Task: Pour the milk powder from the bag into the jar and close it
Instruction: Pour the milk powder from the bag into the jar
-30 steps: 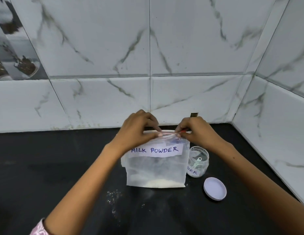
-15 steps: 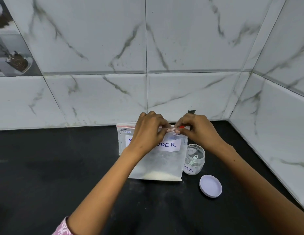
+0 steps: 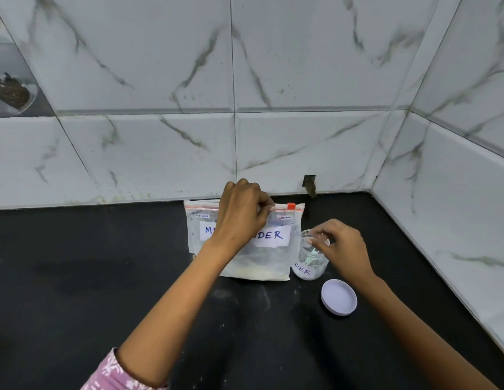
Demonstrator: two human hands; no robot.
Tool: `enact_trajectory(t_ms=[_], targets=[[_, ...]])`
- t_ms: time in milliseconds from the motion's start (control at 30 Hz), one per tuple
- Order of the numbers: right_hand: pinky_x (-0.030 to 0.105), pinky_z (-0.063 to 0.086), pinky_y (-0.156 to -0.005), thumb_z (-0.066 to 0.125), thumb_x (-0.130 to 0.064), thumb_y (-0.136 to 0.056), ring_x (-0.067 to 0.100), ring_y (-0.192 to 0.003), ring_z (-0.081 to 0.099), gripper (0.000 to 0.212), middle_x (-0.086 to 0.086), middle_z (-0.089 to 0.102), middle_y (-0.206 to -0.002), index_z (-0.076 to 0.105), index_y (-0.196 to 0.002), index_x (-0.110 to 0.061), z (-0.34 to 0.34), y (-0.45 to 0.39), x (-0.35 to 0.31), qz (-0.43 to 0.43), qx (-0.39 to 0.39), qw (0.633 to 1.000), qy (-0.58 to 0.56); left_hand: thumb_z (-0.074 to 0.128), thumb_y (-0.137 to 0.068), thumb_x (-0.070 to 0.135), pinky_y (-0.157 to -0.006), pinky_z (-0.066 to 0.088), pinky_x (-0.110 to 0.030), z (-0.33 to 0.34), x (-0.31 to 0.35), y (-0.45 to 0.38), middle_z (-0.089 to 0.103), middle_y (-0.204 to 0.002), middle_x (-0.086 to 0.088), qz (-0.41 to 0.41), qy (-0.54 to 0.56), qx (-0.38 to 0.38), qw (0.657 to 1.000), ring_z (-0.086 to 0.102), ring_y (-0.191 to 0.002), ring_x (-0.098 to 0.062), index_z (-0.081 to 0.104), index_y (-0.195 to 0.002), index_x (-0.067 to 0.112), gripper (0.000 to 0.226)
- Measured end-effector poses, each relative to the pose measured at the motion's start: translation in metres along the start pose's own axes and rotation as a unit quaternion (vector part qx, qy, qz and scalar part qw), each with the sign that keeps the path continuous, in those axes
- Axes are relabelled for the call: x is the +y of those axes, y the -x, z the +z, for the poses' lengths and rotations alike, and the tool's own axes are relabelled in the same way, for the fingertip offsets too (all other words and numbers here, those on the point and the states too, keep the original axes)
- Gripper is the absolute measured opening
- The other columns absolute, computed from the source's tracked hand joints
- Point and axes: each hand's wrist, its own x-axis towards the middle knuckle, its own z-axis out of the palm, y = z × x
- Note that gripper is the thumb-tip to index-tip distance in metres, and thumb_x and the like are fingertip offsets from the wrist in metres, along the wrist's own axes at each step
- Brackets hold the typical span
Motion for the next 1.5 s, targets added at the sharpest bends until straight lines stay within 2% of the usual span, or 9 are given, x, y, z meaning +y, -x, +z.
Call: enact_trajectory(t_ms=[133,300,600,833,1033,1133,1267,1400,1500], targets=[[0.030,0.048,-0.068,0.070,-0.033,-0.082,0.013,-0.091,0.057,0.020,-0.005,0.064,-0.100,0.072,-0.098,-0.021,0.019,0.009,0.017,0.023,-0.086,0.982,0.168,0.065,-0.086,0.024,-0.076,0.031,-0.032,0.002,-0.003,0.000,0.069,-0.078,-0.002,-0.006,-0.009,0.012,1.000,0.055,-0.085,-0.024,0.076,-0.087,0.019,0.012],[0.031,0.046,-0.068,0.067,-0.031,-0.084,0.017,-0.094,0.055,0.017,-0.002,0.064,-0.101,0.072,-0.093,-0.017,0.025,0.011,0.016,0.027,-0.082,0.976,0.200,0.066,-0.085,0.023,-0.074,0.032,-0.032,0.004,-0.009,0.001,0.069,-0.077,-0.003,-0.013,-0.010,0.025,1.000,0.056,-0.082,-0.025,0.076,-0.086,0.018,0.011],[0.026,0.041,-0.063,0.072,-0.024,-0.081,0.007,-0.075,0.045,0.005,-0.004,0.060,-0.086,0.073,-0.081,-0.019,-0.003,0.049,-0.008,-0.030,-0.094,0.983,0.155,0.067,-0.083,0.020,-0.071,0.028,-0.029,0.004,-0.023,-0.011,0.066,-0.071,-0.004,-0.009,-0.001,0.044,0.999,0.055,-0.078,-0.026,0.076,-0.082,0.019,0.009],[0.034,0.052,-0.067,0.072,-0.011,-0.078,0.022,-0.081,0.064,0.002,0.005,0.066,-0.091,0.073,-0.079,-0.010,0.029,0.077,-0.058,-0.127,-0.164,0.977,0.057,0.066,-0.083,0.020,-0.076,0.035,-0.032,0.001,-0.022,-0.018,0.071,-0.077,-0.005,-0.008,0.026,0.017,0.999,0.058,-0.084,-0.026,0.077,-0.083,0.017,0.011],[0.039,0.049,-0.081,0.055,-0.022,-0.091,0.021,-0.091,0.059,0.019,0.004,0.063,-0.106,0.068,-0.098,-0.010,0.096,0.074,-0.103,-0.111,-0.239,0.964,0.015,0.066,-0.084,0.019,-0.081,0.042,-0.034,-0.008,-0.024,-0.019,0.074,-0.082,-0.002,-0.020,0.052,-0.005,0.998,0.061,-0.087,-0.024,0.077,-0.083,0.016,0.011],[0.039,0.050,-0.081,0.055,-0.021,-0.090,0.019,-0.088,0.059,0.015,0.001,0.063,-0.103,0.063,-0.098,-0.013,0.114,0.071,-0.117,-0.100,-0.231,0.968,-0.010,0.066,-0.083,0.016,-0.082,0.045,-0.036,-0.010,-0.023,-0.019,0.075,-0.081,-0.001,-0.030,0.071,-0.008,0.997,0.063,-0.085,-0.024,0.077,-0.081,0.015,0.011],[0.029,0.052,-0.081,0.064,-0.026,-0.088,0.014,-0.096,0.060,0.029,-0.003,0.058,-0.120,0.065,-0.115,-0.016,0.120,0.071,-0.113,-0.146,-0.183,0.972,-0.001,0.067,-0.083,0.014,-0.079,0.047,-0.034,-0.011,-0.017,-0.019,0.075,-0.082,-0.005,-0.027,0.105,0.007,0.994,0.064,-0.081,-0.024,0.078,-0.081,0.012,0.011],[0.020,0.055,-0.068,0.079,-0.021,-0.075,0.003,-0.080,0.066,0.035,-0.006,0.068,-0.106,0.068,-0.108,-0.017,0.110,0.080,-0.085,0.064,-0.037,0.978,-0.198,0.068,-0.082,0.013,-0.079,0.047,-0.035,-0.008,-0.007,-0.022,0.075,-0.080,-0.006,-0.016,0.137,0.003,0.990,0.063,-0.079,-0.024,0.078,-0.081,0.009,0.011],[0.030,0.058,-0.074,0.075,-0.017,-0.080,0.010,-0.089,0.068,0.033,0.006,0.070,-0.110,0.065,-0.111,-0.010,0.099,0.082,-0.054,0.262,0.069,0.905,-0.329,0.068,-0.083,0.014,-0.080,0.049,-0.035,-0.007,0.004,-0.028,0.075,-0.079,-0.005,-0.014,0.169,0.006,0.986,0.063,-0.078,-0.022,0.077,-0.081,0.009,0.010]])
